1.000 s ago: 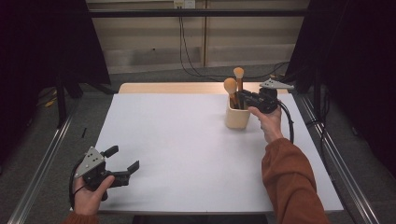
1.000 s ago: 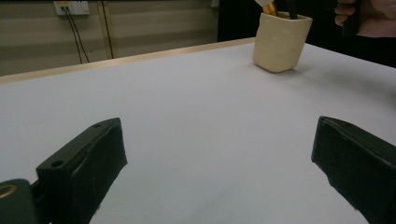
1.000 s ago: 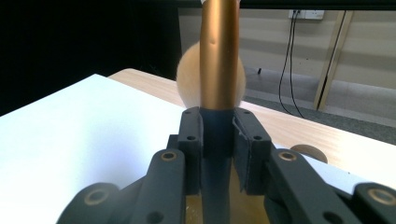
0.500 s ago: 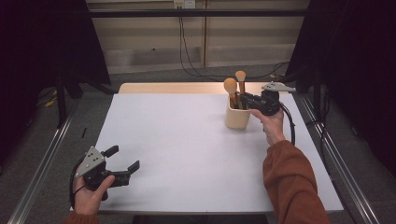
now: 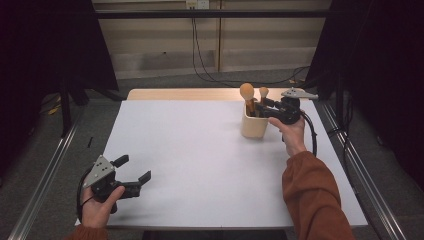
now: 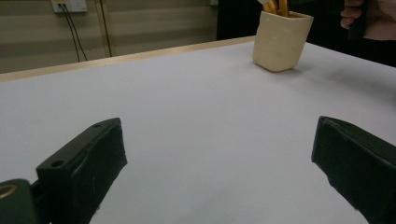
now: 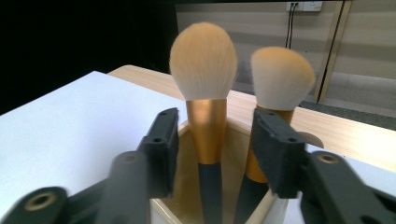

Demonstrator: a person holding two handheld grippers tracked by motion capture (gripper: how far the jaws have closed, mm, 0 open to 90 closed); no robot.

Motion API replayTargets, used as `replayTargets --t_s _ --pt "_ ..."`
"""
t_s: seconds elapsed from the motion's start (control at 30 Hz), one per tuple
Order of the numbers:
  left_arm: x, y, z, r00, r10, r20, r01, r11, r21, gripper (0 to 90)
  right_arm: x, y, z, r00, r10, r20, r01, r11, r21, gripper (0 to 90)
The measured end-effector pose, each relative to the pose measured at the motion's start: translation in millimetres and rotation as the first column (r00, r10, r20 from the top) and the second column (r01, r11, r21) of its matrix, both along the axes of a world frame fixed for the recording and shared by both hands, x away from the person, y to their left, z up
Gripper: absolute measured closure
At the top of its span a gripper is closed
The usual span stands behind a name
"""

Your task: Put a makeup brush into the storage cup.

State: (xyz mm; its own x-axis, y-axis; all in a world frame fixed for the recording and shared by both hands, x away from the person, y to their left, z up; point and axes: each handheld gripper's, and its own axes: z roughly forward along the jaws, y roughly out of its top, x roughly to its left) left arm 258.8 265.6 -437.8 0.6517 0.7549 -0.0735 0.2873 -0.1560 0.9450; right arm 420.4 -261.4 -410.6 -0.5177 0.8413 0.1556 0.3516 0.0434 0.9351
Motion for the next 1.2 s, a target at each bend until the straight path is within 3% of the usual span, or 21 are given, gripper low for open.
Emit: replayTargets --t_s 0.13,0.63,0.8,0.9,1.2 --pt "0.3 0.9 0.1 1.0000 0.002 0.002 -0.002 1.0000 -0.005 2.8 -3.1 1.5 1.9 0.9999 -0.008 0.010 0.008 1.000 -0.027 44.7" --pt "-1.2 0.7 0.9 1.0000 0.002 0.008 -0.002 1.0000 -0.003 2.9 -12.7 6.7 -1.6 1.0000 0.007 0.007 -0.007 1.000 0.018 2.8" --pt "-3.1 2.2 1.0 0.9999 0.002 0.011 -0.002 1.0000 -0.002 2.9 -18.1 7.3 -0.1 1.0000 0.007 -0.003 -0.007 1.000 0.027 2.0" --pt "-3.6 3.1 1.3 0.9999 0.003 0.011 -0.003 1.0000 -0.007 2.8 -23.1 6.4 1.5 0.9997 0.021 0.013 -0.021 0.999 0.036 1.7" --pt "-4.0 2.2 1.9 0.9999 0.002 0.016 -0.002 1.0000 -0.008 2.9 -39.6 7.4 -0.2 0.9993 -0.004 0.037 0.004 1.000 0.023 2.3"
